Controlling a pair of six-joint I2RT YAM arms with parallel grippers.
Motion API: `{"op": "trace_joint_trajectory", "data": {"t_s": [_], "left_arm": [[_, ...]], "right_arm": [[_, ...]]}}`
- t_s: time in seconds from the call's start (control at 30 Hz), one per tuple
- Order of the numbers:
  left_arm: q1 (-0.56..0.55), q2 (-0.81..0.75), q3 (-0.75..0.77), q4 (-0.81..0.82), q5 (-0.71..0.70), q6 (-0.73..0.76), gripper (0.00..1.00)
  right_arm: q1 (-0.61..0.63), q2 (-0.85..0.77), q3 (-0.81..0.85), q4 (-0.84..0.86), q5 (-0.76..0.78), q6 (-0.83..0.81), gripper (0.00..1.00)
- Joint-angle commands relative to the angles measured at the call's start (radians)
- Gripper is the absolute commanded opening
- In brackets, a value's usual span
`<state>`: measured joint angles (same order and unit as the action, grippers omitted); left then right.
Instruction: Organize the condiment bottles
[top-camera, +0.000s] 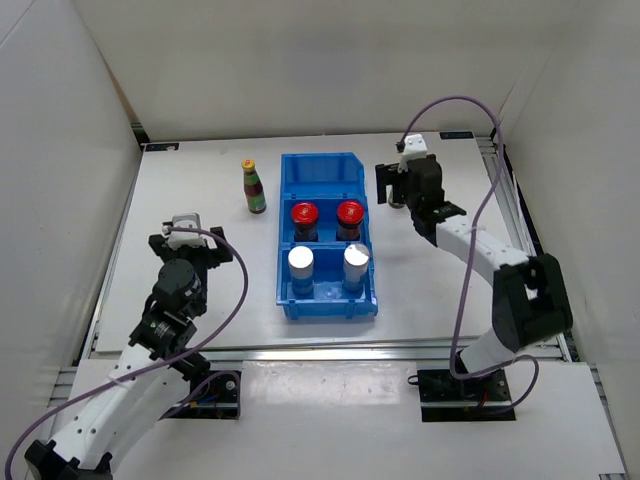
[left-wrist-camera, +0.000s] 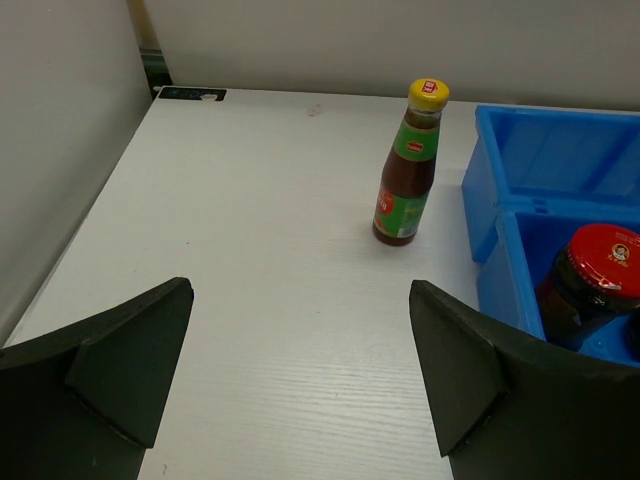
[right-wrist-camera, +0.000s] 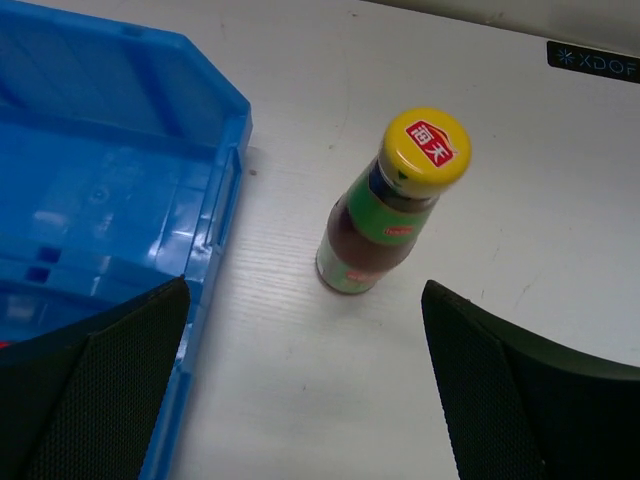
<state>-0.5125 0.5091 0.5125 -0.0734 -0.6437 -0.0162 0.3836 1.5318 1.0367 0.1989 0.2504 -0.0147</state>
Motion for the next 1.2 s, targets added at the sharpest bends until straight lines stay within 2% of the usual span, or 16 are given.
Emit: {"op": "trace_joint_trajectory", "data": {"t_s": [0.0,0.33,0.67,0.73,0.9,0.97,1.0,1.03,1.1,1.13,1.17], "left_arm": [[-0.015,0.025,-0.006,0.064,-0.025,-0.01,1.0],[-0.05,0.034,-0.016,0.073,-0.004,-0.01,1.0],[-0.06,0.054,-0.016,0.073,0.006,-0.001,1.0],[-0.06,0.054,-0.016,0.073,0.006,-0.001,1.0],[-0.06,0.063,-0.016,0.083,0.006,-0.001,1.0],[-0.06,0.072,-0.016,0.083,0.006,-0.001,1.0],[-0.06,0.072,-0.016,0.083,0.006,-0.001,1.0],[-0.06,0.072,-0.016,0.083,0.006,-0.001,1.0],[-0.06,0.072,-0.016,0.083,0.006,-0.001,1.0],[-0.06,0.072,-0.016,0.083,0.006,-0.001,1.0],[-0.06,0.072,-0.016,0.083,0.006,-0.001,1.0]], "right_arm": [[-0.012,0.071,0.069,0.16,0.003,-0.074,1.0],[-0.043,0.221,0.212,0.131,0.088,-0.05,1.0],[-0.088,0.327,0.272,0.14,0.041,-0.024,1.0],[-0.097,0.359,0.29,0.14,0.029,-0.024,0.97],[-0.106,0.404,0.335,0.128,0.004,-0.005,0.81],[-0.106,0.413,0.344,0.116,0.004,0.004,0.64],[-0.106,0.413,0.344,0.116,0.004,0.004,0.64],[-0.106,0.413,0.344,0.116,0.021,0.016,0.53],[-0.106,0.413,0.344,0.125,0.041,0.016,0.45],[-0.106,0.413,0.344,0.114,0.041,0.016,0.34],[-0.106,0.413,0.344,0.114,0.052,0.016,0.28]]}}
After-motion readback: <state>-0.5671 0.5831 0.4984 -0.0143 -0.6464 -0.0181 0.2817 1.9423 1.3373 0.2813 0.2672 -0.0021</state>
